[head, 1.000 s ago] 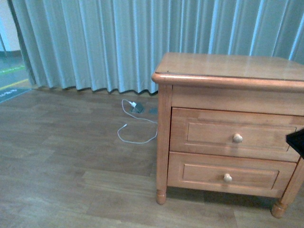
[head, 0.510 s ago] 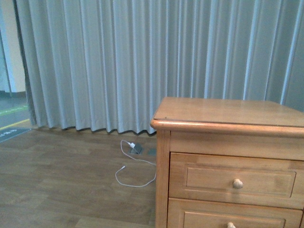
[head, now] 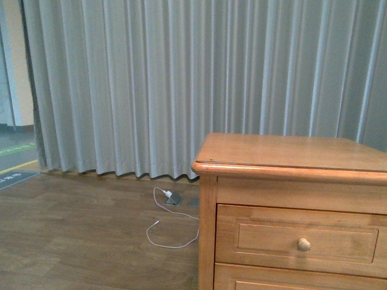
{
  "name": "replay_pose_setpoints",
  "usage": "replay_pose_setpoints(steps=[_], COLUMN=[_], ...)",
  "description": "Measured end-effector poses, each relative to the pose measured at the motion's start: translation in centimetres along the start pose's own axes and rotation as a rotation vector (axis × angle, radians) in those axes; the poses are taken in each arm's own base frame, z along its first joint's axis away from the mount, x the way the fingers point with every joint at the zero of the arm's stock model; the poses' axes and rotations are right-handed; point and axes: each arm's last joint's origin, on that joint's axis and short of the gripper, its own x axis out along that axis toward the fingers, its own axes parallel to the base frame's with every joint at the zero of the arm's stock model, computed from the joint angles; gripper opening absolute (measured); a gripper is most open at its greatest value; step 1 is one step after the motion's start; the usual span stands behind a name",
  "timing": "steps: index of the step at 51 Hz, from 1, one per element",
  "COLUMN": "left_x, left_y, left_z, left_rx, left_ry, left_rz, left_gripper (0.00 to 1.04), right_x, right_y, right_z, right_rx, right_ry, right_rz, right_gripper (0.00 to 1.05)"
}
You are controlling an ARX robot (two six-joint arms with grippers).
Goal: Put charger into drawer
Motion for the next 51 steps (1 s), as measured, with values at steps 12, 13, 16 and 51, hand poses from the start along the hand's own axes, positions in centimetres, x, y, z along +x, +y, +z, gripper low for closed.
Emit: replay_pose_setpoints(steps=[12, 13, 16, 51], left_x=[0.0, 0.0, 0.0, 0.0], left_y=[0.0, 0.0, 0.0, 0.0], left_z=[0.0, 0.0, 0.0, 0.0], left_rx=[0.000, 0.000, 0.000, 0.001], left_ry=[0.000, 0.000, 0.000, 0.000], left_rz=[0.000, 0.000, 0.000, 0.000], left_gripper=[0.99, 0.99, 0.99, 0.99], right_x=[-0.5, -0.5, -0.7, -2.0], right_y=[0.0, 0.0, 0.0, 0.0], right_z=[-0.7, -0.7, -0.9, -1.9], right_rx=[-0.005, -0.005, -0.005, -0.006], right_ry=[0.000, -0.001, -0.005, -0.004], right_rz=[0.000, 0.000, 0.000, 0.001], right_gripper=[0.02, 0.02, 0.02, 0.02])
